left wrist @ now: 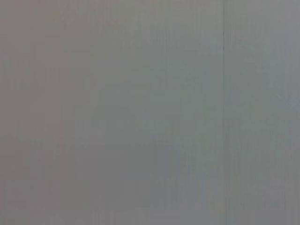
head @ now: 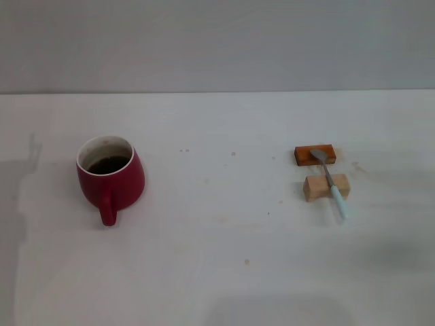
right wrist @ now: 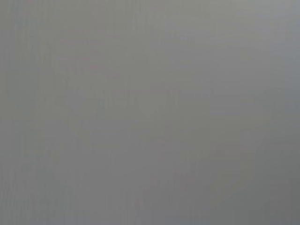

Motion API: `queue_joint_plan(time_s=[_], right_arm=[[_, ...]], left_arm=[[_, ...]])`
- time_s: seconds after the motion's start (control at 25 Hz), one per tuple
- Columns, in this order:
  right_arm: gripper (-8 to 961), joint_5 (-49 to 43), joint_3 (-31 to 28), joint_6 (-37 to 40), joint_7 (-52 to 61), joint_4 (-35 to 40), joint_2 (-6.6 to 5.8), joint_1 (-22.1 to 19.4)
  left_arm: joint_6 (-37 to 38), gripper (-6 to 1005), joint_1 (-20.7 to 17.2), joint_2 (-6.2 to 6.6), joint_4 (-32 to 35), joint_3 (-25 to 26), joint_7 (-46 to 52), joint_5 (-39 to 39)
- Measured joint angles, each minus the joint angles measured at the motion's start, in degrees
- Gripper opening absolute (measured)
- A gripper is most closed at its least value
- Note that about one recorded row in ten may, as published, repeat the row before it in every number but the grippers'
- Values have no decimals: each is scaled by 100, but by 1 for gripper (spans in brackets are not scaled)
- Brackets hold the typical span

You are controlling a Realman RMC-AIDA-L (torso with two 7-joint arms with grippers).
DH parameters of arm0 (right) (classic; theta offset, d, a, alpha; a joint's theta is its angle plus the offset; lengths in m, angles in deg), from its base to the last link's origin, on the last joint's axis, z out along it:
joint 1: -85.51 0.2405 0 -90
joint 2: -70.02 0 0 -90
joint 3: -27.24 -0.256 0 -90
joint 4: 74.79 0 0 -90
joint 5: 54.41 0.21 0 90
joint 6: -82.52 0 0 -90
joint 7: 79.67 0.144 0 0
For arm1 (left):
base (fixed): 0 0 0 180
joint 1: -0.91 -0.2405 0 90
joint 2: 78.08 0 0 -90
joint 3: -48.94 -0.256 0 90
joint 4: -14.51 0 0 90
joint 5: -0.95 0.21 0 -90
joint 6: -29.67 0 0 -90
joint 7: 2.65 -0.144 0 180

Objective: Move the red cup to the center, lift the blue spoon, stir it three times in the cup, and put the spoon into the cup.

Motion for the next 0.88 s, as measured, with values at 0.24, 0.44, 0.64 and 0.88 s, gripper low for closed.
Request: queue_joint_plan(time_s=[0.24, 0.44, 0.64, 0.88], right_arm=[[747, 3, -3, 0, 0, -12, 1, -4], [748, 3, 15, 0, 0, -25, 1, -15], [747, 3, 14, 0, 0, -27, 1, -18], [747, 3, 20, 0, 0, -27, 1, -18]], left_arm=[[0, 849, 3, 0, 0, 0, -6, 0], [0, 841, -5, 0, 0, 0, -7, -3], [1, 799, -24, 0, 0, 0, -7, -5], [-8, 792, -35, 0, 0, 0, -7, -5]])
